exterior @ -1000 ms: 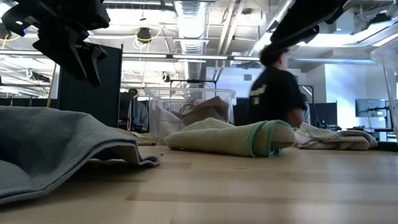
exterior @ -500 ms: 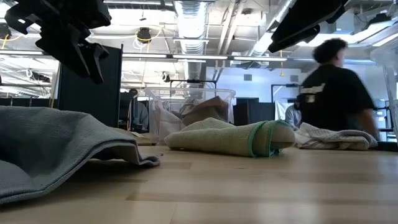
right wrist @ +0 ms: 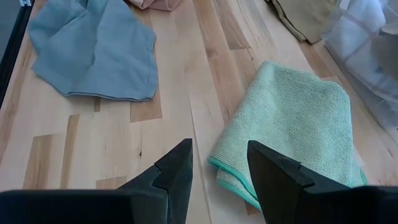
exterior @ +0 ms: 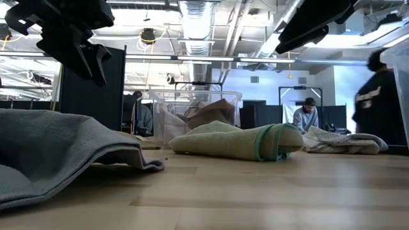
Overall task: Sort towels by color in basket
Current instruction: Put the right brown towel into the top transparent bin
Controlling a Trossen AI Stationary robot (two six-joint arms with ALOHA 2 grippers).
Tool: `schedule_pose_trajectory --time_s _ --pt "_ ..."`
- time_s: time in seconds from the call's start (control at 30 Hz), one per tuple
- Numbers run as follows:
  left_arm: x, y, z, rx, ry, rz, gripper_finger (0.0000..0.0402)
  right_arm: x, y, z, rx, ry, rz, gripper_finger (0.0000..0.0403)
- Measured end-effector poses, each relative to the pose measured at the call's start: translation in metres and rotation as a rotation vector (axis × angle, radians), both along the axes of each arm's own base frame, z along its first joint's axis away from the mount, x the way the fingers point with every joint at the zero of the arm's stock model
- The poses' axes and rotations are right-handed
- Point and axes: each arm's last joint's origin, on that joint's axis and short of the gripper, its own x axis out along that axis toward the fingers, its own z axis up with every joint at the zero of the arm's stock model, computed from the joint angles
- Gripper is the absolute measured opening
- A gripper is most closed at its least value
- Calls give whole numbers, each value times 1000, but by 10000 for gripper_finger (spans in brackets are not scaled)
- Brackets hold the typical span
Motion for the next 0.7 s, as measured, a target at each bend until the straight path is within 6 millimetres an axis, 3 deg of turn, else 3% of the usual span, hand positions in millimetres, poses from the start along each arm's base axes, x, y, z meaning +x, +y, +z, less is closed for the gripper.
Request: schedule_pose_trajectory --time_s 0.7 --pt "2 0 0 19 -7 -23 175 0 0 0 -1 -2 1 179"
